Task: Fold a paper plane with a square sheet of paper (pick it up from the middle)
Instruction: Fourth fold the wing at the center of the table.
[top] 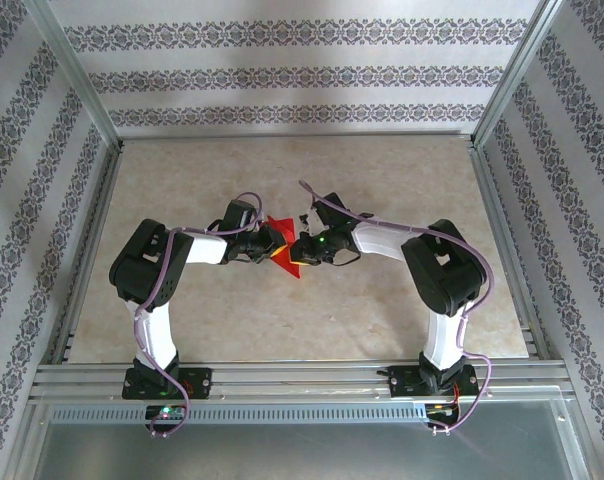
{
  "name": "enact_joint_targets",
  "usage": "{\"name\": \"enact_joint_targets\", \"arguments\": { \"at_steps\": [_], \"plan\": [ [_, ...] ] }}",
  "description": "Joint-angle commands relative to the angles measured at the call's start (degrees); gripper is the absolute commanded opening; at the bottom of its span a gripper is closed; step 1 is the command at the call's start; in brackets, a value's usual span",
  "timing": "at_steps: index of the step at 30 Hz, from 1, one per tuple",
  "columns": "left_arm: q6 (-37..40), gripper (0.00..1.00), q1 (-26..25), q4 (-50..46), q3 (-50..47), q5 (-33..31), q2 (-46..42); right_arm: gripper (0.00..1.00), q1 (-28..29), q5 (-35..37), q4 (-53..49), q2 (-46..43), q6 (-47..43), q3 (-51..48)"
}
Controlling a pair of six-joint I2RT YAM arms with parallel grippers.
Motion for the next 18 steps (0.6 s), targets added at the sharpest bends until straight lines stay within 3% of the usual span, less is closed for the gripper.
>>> {"name": "enact_joint_targets", "arguments": {
  "at_steps": [1,18],
  "plan": [
    [1.53,0.14,-0.28,-6.07,-0.25,-2.60,1.26,0.10,0.34,-1.59,1.60,1.97,0.82,0.00],
    [1.16,0.14,-0.24,-6.99,0.66,-2.55,2.13,0.10,-0.01,-0.81,1.14,4.74,1.35,-1.46]
  ]
}}
